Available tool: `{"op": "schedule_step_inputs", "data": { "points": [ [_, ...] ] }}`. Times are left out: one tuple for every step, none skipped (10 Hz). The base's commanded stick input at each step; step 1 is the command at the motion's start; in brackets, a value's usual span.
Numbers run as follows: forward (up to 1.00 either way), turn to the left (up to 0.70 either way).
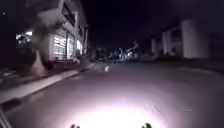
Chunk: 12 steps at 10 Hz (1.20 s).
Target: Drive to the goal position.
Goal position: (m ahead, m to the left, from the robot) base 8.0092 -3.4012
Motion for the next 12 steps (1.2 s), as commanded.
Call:
{"op": "schedule_step_inputs", "data": {
  "points": [
    [0.85,0.0],
    [0.85,0.0],
    [0.85,0.0],
    [0.85,0.0],
    [0.85,0.0],
    [0.85,0.0],
    [0.85,0.0],
    [0.85,0.0],
    [0.85,0.0],
    [0.85,0.0],
    [0.85,0.0],
    [0.85,-0.1]
  ]
}}
